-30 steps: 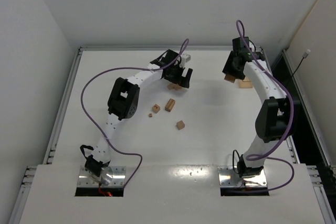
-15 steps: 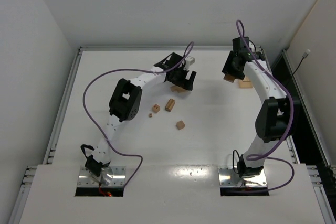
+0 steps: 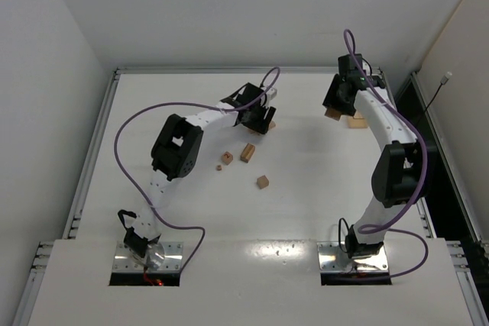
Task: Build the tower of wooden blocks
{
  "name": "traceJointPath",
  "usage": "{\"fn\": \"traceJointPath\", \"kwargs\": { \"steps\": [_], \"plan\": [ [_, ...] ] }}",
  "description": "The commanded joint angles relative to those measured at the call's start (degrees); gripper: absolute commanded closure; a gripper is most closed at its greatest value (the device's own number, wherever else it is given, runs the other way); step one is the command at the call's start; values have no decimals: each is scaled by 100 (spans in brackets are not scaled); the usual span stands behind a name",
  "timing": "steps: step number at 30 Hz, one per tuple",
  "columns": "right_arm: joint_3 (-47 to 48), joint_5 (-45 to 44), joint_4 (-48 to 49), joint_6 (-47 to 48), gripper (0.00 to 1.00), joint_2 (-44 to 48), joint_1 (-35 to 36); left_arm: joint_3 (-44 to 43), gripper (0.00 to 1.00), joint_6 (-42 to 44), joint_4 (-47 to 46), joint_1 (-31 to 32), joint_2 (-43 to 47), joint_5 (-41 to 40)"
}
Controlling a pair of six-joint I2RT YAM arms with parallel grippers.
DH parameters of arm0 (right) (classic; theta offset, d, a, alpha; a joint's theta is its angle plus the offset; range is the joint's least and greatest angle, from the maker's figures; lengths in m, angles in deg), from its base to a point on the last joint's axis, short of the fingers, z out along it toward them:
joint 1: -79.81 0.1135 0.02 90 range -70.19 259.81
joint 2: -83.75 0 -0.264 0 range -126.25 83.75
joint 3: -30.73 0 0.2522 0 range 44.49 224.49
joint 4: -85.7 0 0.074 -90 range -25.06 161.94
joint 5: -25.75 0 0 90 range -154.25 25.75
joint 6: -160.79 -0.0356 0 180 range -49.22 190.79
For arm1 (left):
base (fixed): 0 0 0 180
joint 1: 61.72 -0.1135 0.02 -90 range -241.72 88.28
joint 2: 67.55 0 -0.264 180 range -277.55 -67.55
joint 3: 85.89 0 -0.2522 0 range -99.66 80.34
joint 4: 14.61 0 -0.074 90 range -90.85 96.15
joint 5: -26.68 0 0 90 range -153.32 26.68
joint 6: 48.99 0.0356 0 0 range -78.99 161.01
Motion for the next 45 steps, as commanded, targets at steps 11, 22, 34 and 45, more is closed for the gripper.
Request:
{"fn": "traceJointPath", "kwargs": {
  "steps": [11, 22, 34, 45],
  "plan": [
    [-24, 264, 239, -98, 100, -161, 313, 370, 100, -695, 1023, -396, -181, -213],
    [-32, 563, 292, -98, 100, -223, 427, 1486, 100, -1743, 838, -748, 285, -775],
    [-8, 783, 643, -555, 100, -1040, 1833, 2383, 100, -2060, 487, -1082, 1718, -1347],
    [1514, 370, 766, -450, 100, -2552, 2299, 2630, 100, -1937, 329, -1477, 2044, -1180]
  ]
}}
